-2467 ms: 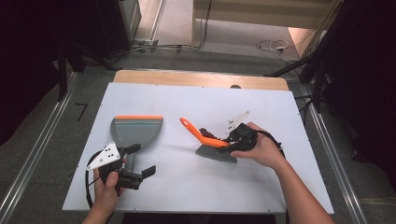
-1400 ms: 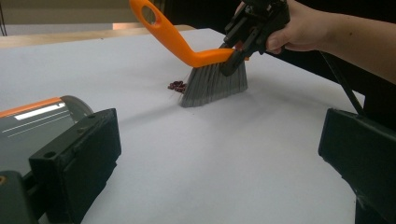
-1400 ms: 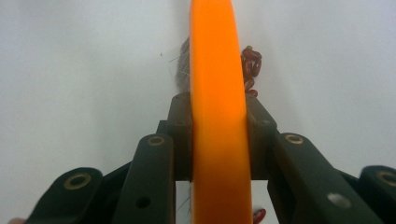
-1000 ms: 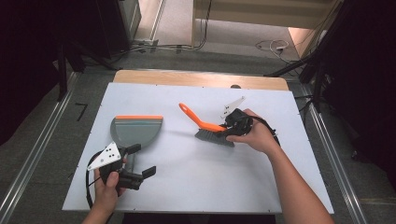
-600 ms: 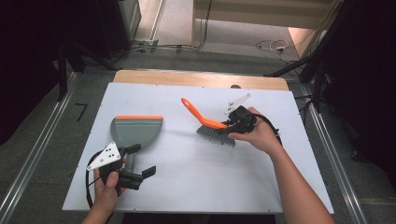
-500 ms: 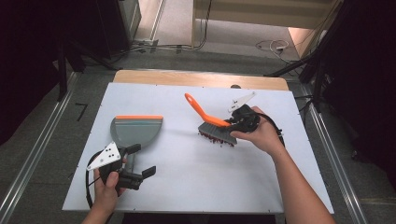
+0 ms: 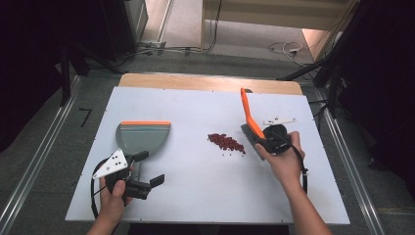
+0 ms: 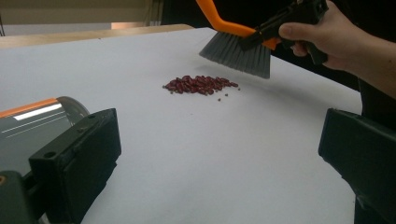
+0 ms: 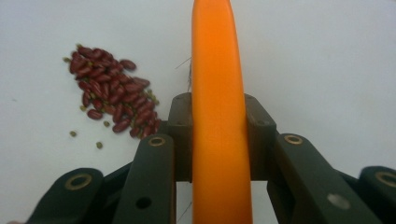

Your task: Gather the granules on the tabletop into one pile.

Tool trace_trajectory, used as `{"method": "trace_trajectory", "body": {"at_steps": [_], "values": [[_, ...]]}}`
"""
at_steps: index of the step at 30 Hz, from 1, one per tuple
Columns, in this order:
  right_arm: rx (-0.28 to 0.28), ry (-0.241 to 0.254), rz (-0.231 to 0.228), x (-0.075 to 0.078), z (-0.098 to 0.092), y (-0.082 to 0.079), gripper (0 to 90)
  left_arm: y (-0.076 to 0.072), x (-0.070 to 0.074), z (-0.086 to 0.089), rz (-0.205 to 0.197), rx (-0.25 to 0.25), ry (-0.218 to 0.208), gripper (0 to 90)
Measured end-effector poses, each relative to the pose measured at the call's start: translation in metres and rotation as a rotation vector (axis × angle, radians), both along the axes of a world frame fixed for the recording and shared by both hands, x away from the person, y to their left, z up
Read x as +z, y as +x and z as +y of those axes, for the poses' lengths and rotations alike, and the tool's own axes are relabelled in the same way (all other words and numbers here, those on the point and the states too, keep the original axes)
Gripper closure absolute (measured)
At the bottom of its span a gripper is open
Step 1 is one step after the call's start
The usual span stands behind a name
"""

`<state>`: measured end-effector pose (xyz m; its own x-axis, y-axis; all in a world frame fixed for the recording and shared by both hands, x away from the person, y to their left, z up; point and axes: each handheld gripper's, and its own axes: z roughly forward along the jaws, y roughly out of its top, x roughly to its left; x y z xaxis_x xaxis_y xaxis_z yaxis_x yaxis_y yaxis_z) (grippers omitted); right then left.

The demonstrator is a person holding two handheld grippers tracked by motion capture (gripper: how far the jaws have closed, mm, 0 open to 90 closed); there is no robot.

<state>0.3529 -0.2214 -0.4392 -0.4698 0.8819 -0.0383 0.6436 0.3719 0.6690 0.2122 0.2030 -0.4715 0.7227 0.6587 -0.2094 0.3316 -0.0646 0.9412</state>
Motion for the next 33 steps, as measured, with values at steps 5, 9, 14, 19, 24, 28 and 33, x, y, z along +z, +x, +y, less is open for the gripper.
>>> {"method": "trace_trajectory", "body": {"at_steps": [5, 9, 14, 19, 24, 28, 33], "values": [[-0.118, 0.022, -0.003, -0.019, 0.015, -0.008, 68.5, 0.000, 0.000, -0.002, -0.003, -0.003, 0.005, 0.3], [-0.155, 0.028, -0.033, -0.022, 0.035, -0.011, 68.5, 0.000, 0.000, -0.001, -0.004, -0.002, 0.001, 0.3], [-0.133, 0.008, -0.033, -0.022, 0.054, -0.006, 68.5, -0.001, 0.001, 0.002, -0.004, 0.000, -0.002, 0.3], [-0.125, 0.006, -0.033, -0.021, 0.059, -0.002, 68.5, 0.000, 0.000, 0.002, -0.003, 0.000, -0.002, 0.3], [-0.098, 0.020, -0.031, -0.020, 0.061, -0.001, 68.5, 0.000, 0.001, 0.002, -0.004, -0.001, 0.004, 0.3], [-0.075, 0.021, -0.050, -0.014, 0.058, -0.001, 68.5, -0.001, 0.001, 0.002, -0.004, 0.002, 0.003, 0.3], [-0.040, 0.032, -0.067, -0.004, 0.048, -0.006, 68.5, 0.000, 0.000, 0.003, -0.002, 0.007, -0.002, 0.3]]}}
